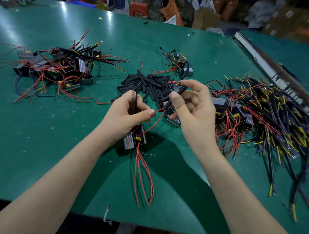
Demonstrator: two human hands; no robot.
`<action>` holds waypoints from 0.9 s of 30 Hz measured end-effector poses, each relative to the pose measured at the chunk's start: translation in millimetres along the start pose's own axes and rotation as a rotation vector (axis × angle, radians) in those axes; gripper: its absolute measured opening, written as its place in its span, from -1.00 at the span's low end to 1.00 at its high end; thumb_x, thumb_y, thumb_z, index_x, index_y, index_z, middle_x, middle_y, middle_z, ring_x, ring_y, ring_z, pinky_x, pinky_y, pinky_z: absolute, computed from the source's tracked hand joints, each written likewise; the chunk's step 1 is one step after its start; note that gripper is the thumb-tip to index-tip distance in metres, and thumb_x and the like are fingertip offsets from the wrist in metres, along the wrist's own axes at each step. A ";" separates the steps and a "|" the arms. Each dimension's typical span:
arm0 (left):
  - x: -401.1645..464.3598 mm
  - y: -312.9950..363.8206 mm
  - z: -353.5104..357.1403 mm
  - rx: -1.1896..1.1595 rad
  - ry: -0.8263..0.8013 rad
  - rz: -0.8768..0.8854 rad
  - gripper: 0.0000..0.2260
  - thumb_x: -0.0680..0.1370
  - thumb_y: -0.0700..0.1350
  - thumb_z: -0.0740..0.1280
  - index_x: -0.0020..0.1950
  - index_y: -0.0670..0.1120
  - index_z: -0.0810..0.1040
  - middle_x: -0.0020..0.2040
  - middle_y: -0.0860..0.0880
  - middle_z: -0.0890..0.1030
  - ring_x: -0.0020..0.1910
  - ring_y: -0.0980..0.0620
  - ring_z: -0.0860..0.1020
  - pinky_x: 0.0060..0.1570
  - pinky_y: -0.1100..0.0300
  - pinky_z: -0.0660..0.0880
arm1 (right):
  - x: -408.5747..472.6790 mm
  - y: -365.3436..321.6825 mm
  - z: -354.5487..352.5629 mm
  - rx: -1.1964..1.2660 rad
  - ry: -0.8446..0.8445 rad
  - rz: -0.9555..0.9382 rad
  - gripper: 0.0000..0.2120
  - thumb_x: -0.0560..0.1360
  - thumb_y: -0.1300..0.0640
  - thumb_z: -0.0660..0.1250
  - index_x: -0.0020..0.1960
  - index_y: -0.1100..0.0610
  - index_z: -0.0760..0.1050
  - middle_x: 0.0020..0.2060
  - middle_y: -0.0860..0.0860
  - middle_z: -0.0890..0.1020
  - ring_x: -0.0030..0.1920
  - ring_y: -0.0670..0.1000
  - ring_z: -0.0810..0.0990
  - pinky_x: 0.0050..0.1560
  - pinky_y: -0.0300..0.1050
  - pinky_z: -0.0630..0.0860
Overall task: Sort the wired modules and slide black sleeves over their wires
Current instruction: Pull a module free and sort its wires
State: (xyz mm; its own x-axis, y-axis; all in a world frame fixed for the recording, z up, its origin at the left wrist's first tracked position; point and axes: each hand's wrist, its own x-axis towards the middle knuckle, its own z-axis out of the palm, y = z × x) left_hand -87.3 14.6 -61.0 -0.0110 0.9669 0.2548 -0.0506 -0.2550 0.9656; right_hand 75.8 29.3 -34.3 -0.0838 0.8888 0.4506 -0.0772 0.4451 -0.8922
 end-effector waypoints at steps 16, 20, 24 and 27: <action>-2.2 5.1 6.8 -0.078 0.013 -0.005 -0.70 0.35 -0.20 0.41 -0.22 -0.09 0.25 -0.34 -0.01 0.62 -0.39 0.09 0.53 -0.28 0.26 0.48 | -15.2 19.9 14.1 -0.030 -0.005 -0.037 -0.65 0.50 0.25 0.37 0.12 -0.09 0.34 -0.19 -0.14 0.61 -0.19 -0.08 0.61 -0.25 -0.22 0.54; -2.1 4.5 6.5 -0.088 0.012 -0.033 -0.75 0.35 -0.17 0.40 -0.18 -0.10 0.32 -0.28 -0.06 0.60 -0.34 0.08 0.56 -0.25 0.29 0.51 | -13.5 19.9 12.5 -0.014 0.005 -0.018 -0.63 0.49 0.26 0.39 0.14 -0.09 0.34 -0.18 -0.07 0.63 -0.19 -0.07 0.61 -0.23 -0.22 0.53; -3.6 6.2 3.5 -0.006 -0.101 -0.097 -0.69 0.32 -0.17 0.45 -0.07 -0.09 0.37 -0.27 0.00 0.64 -0.27 0.11 0.58 -0.18 0.31 0.54 | -9.1 17.0 6.6 -0.033 0.045 -0.012 -0.61 0.50 0.25 0.40 0.16 -0.08 0.34 -0.14 0.00 0.63 -0.10 0.09 0.65 -0.11 0.05 0.58; -4.5 6.7 -0.6 0.084 -0.154 -0.108 -0.66 0.36 -0.29 0.47 -0.03 -0.07 0.38 -0.26 0.03 0.66 -0.27 0.10 0.60 -0.21 0.27 0.57 | -6.8 14.6 4.7 -0.036 0.076 0.002 -0.59 0.49 0.27 0.41 0.16 -0.08 0.32 -0.13 0.05 0.64 -0.12 0.09 0.65 -0.13 0.04 0.58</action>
State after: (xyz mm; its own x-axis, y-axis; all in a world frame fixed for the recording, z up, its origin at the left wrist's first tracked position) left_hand -88.2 8.5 -55.7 0.1431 0.9786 0.1482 0.0399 -0.1553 0.9871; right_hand 70.6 29.2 -50.3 -0.0082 0.8950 0.4460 -0.0408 0.4453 -0.8944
